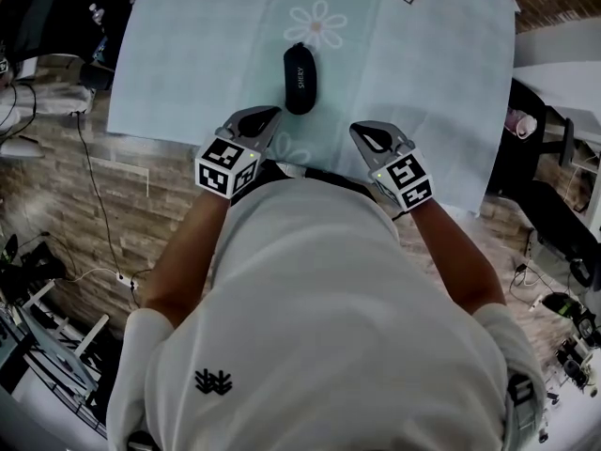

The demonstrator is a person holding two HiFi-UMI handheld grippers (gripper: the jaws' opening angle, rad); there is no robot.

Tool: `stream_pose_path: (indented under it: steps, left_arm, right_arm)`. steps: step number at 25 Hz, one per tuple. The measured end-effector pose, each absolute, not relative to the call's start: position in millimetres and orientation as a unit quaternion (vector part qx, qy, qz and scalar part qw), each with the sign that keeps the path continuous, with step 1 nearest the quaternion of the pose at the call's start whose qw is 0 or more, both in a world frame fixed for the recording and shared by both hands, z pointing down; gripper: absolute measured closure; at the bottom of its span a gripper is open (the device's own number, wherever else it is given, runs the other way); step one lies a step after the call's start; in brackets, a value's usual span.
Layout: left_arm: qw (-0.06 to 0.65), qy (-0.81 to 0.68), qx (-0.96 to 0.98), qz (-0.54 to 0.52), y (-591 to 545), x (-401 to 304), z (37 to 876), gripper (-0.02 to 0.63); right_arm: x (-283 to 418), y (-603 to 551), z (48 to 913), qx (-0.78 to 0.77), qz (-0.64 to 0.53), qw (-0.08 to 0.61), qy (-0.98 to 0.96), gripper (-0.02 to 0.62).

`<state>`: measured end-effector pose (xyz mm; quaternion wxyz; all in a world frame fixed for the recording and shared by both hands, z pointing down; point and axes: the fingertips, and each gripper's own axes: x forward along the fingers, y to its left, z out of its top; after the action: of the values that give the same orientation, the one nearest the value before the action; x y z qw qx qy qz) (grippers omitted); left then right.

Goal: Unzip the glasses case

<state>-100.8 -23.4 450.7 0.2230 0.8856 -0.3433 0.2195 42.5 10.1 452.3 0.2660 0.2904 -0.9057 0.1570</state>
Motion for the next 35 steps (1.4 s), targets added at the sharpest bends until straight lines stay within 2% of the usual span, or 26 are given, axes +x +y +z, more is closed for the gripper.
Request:
stream_pose_path:
  steps: [17, 35]
  left_arm:
    - [0.231, -0.348, 0.884, 0.211, -0.1, -105.4, 448.2, 0.549]
    - [0.235, -0.345, 0.883, 0.214, -0.7, -106.5, 454.1, 0.549]
  right_arm:
    - [34.6, 18.7, 426.5, 0.296, 0.138, 0.233, -0.916, 0.595]
    - [37.4, 25.2, 440.0, 0.293, 0.149, 0.257, -0.909, 0.594]
